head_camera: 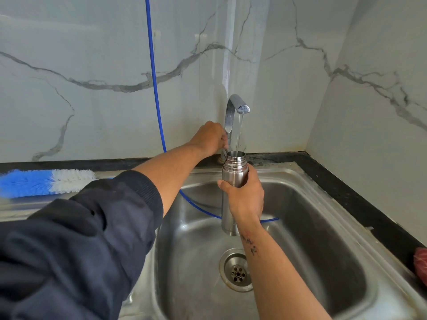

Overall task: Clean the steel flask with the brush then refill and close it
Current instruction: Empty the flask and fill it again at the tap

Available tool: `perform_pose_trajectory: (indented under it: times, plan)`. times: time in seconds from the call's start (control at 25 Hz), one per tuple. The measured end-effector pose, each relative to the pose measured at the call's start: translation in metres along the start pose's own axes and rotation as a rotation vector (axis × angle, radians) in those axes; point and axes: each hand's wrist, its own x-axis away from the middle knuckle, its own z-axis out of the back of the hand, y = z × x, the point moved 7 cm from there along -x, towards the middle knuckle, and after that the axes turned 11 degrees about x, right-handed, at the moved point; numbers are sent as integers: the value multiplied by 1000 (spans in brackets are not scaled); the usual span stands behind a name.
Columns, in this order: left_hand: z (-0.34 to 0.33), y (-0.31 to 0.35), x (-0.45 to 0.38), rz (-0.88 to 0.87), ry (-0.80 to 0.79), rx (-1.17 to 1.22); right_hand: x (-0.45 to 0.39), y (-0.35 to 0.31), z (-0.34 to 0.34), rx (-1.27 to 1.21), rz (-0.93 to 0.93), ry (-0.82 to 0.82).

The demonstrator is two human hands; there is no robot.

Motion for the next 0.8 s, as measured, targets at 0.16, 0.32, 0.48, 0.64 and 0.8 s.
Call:
perform_pose_trajectory:
  times: [0.16,0.32,0.48,0.64,0.8]
  plan:
    - [-3,12,-8,-24,-11,-27,-1,2,-1,6,-2,-2]
    - [-9,17,-16,-74,-18,-30,-2,2,-1,18,9,1]
    - [-12,18,-18,-60,-40,0,-3,3,0,25,5,8]
    - [2,16,-8,14,-1,10,-4,4,3,25,-7,19]
    - [35,27,31,100,16,-64,-3,5,5,59,-30,18]
